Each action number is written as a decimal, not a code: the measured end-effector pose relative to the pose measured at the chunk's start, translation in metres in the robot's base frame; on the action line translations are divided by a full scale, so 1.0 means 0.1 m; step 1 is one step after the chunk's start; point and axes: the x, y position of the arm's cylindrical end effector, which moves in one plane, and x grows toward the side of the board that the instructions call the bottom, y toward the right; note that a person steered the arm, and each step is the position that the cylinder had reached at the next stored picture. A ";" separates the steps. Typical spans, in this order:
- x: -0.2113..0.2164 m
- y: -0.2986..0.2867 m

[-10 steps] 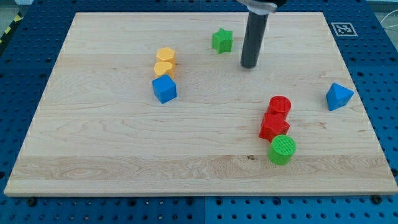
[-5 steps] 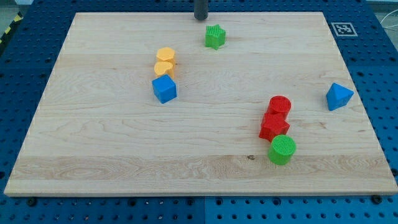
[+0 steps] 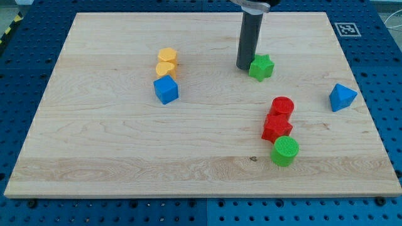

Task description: Push the green star towards the down

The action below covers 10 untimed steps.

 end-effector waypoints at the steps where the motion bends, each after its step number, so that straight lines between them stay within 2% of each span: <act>1: -0.15 -0.04; 2: -0.38 0.01; 3: -0.40 0.36; 4: -0.21 0.67; 5: 0.06 0.75; 6: 0.03 0.73; 7: -0.22 0.58; 8: -0.29 0.29; 10: 0.10 0.26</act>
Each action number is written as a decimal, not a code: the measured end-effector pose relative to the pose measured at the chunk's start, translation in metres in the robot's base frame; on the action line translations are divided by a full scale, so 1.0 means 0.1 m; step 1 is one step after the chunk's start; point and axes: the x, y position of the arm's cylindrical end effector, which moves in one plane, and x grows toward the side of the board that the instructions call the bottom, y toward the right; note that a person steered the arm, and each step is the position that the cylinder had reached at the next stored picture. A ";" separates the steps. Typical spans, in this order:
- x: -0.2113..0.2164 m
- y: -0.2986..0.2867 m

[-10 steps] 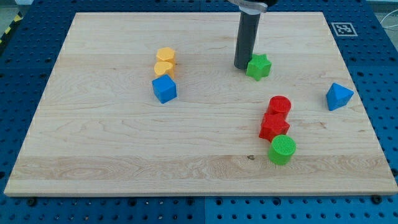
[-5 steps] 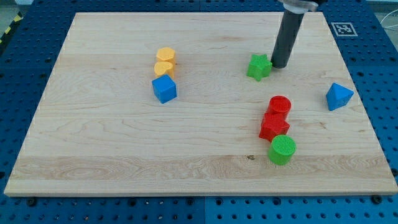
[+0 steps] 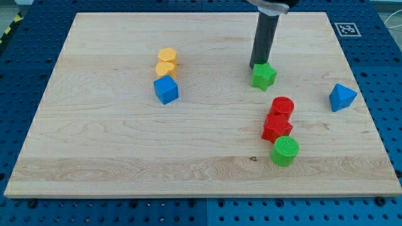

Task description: Push the green star towards the down

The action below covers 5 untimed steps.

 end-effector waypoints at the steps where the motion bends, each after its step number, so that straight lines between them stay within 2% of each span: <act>1: 0.15 0.00; 5: 0.41 0.13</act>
